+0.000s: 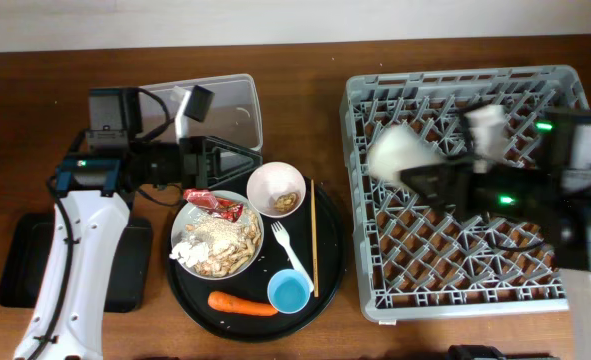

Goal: Sort waste into correct bins and load items into the dishwasher rack

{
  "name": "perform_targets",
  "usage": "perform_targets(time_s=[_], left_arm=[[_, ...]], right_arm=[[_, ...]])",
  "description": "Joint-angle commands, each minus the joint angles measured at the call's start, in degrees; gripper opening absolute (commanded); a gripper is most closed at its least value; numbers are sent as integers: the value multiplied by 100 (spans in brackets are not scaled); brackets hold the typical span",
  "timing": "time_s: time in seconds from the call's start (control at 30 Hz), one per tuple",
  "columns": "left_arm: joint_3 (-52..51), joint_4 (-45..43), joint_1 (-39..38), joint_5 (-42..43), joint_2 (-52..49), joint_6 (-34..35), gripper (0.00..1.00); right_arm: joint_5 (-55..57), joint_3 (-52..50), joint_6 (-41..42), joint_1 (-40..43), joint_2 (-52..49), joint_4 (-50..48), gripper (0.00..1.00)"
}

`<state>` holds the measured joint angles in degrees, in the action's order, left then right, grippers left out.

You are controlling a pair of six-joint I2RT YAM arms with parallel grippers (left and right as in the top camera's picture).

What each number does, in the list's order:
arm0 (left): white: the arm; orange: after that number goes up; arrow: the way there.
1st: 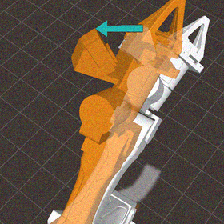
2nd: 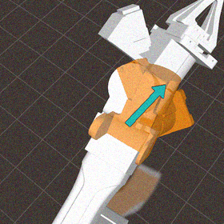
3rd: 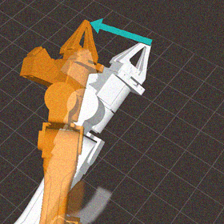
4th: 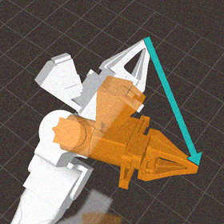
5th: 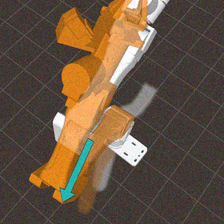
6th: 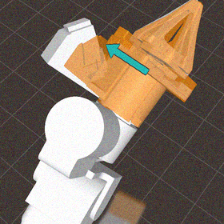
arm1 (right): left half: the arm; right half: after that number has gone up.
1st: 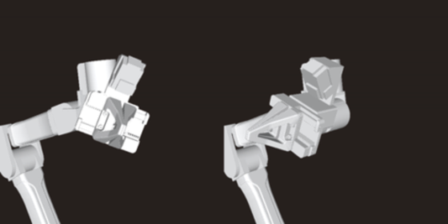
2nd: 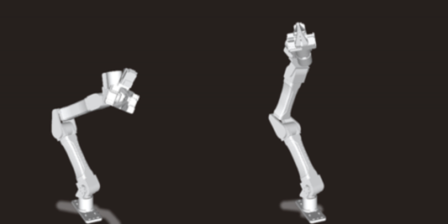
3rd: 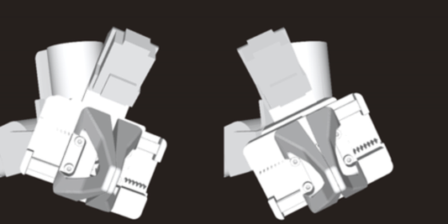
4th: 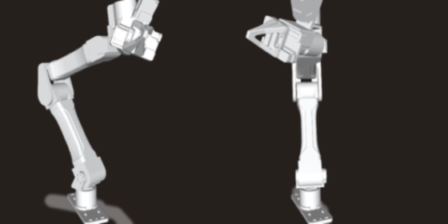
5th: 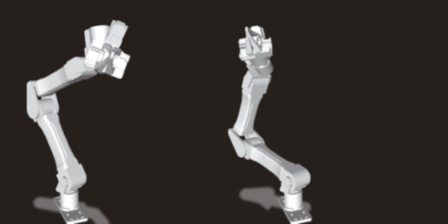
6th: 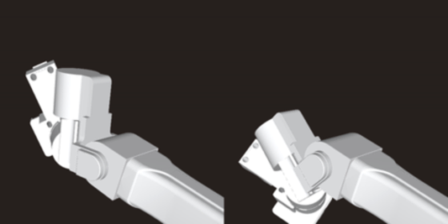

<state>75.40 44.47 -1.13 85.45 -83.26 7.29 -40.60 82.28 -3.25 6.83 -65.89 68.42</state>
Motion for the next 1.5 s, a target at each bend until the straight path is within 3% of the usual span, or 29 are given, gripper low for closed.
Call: perform_targets(time_s=[0.0, 0.07, 0.17, 0.4, 0.43, 0.47, 0.5, 0.53, 0.6, 0.7, 0.77, 0.83, 0.9, 1.0, 1.2, 1.27, 1.33, 1.4, 1.47], left_arm=[[48, 81, 151, -595, -9, -28, 65], [48, 437, 151, -1329, -2, -31, 64], [48, 1250, 151, -2415, -2, -85, 64], [48, 1711, 151, -3152, -2, -315, 64], [48, 1711, 151, -3161, -2, -315, 64], [48, 1714, 151, -3222, -2, -313, 64], [48, 1716, 151, -3281, -2, -310, 65], [48, 1718, 101, -3348, -2, -313, 72], [50, 1816, -317, -4033, -2, -308, 74], [55, 2039, -638, -4210, 4, -308, 74], [55, 2592, -791, -5005, 42, -308, 74], [52, 3222, -1453, -6067, 127, -299, 72], [50, 3539, -2500, -7444, 127, 566, 70], [-402, 3239, -3788, -8140, 127, 1556, 68], [-2140, 1547, -3919, -8140, 66, 1882, 48], [-2282, 1250, -3917, -8150, 66, 1882, 30], [-2288, 992, -3919, -8227, 33, 1880, 30], [-2286, 960, -3917, -8229, -70, 1880, 7], [-2173, 1051, -3899, -8229, -61, 1878, 1]], right_arm=[[1528, 13, -31, 1390, 35, 553, 53], [1987, 13, 424, 2081, -205, 553, 54], [3523, 13, 1556, 2662, -885, 555, 53], [3547, 13, 1836, 3021, -2975, 570, 53], [3547, 13, 1836, 3021, -3008, 573, 57], [3543, 13, 1836, 3021, -3008, 551, 76], [3510, 13, 1836, 3021, -3008, 531, 83], [3410, 20, 1818, 3021, -3003, 501, 86], [3091, 372, 1399, 3021, -2957, 750, 93], [2557, 1416, 1117, 3014, -2492, 1523, 93], [1952, 1705, 901, 2824, -1958, 1711, 93], [1700, 1705, 901, 2455, -1314, 1709, 93], [1703, 1705, 903, 2013, -885, 1727, 93], [1703, 1700, 901, 1821, -841, 1849, 93], [1703, 1700, 901, 1821, -846, 1862, 93], [1703, 1700, 901, 1821, -846, 1862, 93], [1703, 1700, 901, 1821, -846, 1856, 93], [1705, 1700, 901, 1821, -846, 1858, 93], [1703, 1700, 901, 1821, -846, 1858, 94]])
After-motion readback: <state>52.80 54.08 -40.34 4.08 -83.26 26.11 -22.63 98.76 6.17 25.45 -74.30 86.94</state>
